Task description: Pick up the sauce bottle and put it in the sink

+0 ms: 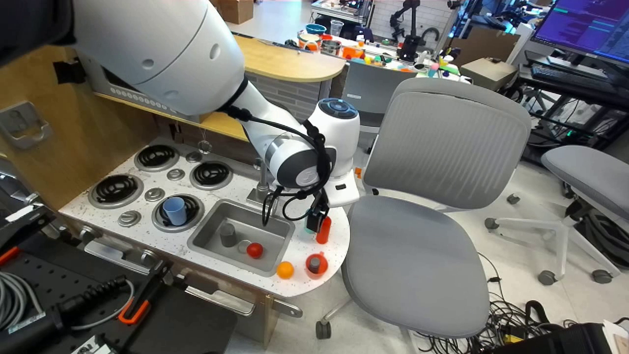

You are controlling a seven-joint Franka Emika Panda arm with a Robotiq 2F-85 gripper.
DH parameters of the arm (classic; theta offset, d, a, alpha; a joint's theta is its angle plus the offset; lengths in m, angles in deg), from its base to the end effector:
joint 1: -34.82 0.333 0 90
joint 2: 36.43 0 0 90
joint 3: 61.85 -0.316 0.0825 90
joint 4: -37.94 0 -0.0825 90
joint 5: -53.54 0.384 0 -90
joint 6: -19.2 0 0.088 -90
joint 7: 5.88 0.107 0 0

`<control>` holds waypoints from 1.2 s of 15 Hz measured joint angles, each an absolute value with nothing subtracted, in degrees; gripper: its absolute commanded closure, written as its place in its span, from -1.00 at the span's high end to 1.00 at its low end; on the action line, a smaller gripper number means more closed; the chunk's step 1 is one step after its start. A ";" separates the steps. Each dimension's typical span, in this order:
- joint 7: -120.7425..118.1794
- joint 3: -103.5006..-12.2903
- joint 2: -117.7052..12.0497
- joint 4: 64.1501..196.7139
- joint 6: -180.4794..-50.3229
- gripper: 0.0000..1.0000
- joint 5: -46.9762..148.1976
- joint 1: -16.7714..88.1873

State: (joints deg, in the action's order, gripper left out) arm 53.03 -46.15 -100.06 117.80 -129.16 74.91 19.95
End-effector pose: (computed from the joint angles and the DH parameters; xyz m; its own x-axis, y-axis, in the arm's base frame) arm 0.6346 -0.3371 0.0610 -0.1378 -0.9872 0.0807 -0.9853 0.1283 -0.1123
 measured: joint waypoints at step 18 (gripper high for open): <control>42.26 -48.77 -90.45 124.98 -128.32 -0.73 73.53 17.88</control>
State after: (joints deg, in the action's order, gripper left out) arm 42.26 -48.77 -90.45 124.98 -128.32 73.53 17.88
